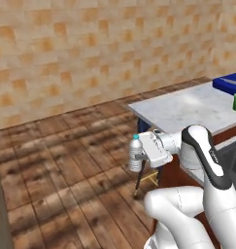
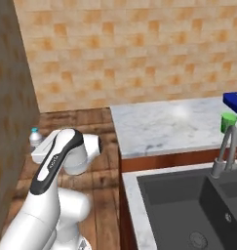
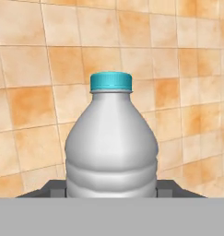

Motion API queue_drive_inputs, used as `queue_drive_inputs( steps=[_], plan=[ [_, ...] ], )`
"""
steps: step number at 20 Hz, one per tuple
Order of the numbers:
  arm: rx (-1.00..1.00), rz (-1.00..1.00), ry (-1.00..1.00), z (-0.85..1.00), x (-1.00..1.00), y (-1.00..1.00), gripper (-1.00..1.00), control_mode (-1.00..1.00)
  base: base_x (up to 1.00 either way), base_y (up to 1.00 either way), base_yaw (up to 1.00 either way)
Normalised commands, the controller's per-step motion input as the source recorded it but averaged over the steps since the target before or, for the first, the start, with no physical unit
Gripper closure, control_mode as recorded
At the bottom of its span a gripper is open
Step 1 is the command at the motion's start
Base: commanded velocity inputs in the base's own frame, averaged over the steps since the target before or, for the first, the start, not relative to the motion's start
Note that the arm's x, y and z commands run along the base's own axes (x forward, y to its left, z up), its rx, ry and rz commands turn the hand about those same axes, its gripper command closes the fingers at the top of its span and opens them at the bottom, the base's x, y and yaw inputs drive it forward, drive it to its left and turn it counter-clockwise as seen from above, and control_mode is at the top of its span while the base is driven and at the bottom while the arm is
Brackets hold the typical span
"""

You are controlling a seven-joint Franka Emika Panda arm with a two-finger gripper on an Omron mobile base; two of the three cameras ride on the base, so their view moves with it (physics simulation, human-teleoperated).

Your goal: Place the drinks on the dining counter in a tight cluster.

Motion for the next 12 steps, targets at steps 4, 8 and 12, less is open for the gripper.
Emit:
queue_drive_inputs(
  steps=[4, 8, 12],
  plan=[
    [0.00, 0.00, 0.00, 0.00, 0.00, 0.00, 1.00, 1.00, 0.60, 0.47, -0.37],
    [0.00, 0.00, 0.00, 0.00, 0.00, 0.00, 1.00, 1.00, 0.61, 0.47, -0.37],
    [0.00, 0.00, 0.00, 0.00, 0.00, 0.00, 1.00, 1.00, 0.61, 0.50, -0.34]
  ],
)
